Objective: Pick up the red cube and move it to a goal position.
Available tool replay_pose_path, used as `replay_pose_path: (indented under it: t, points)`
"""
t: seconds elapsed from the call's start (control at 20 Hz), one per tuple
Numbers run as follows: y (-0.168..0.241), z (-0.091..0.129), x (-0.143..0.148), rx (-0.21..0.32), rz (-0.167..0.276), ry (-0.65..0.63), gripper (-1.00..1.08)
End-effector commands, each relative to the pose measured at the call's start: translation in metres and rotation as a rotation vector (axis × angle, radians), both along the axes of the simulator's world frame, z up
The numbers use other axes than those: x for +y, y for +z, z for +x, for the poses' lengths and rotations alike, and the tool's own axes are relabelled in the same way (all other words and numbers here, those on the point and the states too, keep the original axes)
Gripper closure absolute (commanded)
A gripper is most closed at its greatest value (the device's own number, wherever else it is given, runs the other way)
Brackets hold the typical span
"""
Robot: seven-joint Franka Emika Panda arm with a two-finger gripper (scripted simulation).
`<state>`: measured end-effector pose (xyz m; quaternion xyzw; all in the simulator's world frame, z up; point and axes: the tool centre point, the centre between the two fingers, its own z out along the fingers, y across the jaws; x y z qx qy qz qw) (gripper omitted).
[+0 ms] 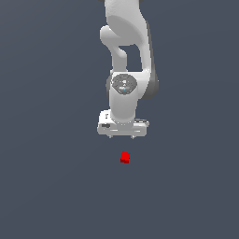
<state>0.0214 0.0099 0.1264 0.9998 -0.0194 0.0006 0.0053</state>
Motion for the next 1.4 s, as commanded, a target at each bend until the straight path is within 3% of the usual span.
replay_pose_path:
  t: [0.0, 0.55, 1.1, 1.15, 1.35]
  points:
    - [-0.016, 0.007, 0.004, 0.000, 0.001, -0.030, -0.92]
    - [-0.086, 0.043, 0.016, 0.000, 0.008, -0.165, -0.92]
    - [-0.106, 0.055, 0.019, 0.000, 0.010, -0.206, -0.92]
    - [-0.106, 0.055, 0.019, 0.000, 0.010, -0.206, 1.08]
    - [-0.106, 0.055, 0.019, 0.000, 0.010, -0.206, 1.08]
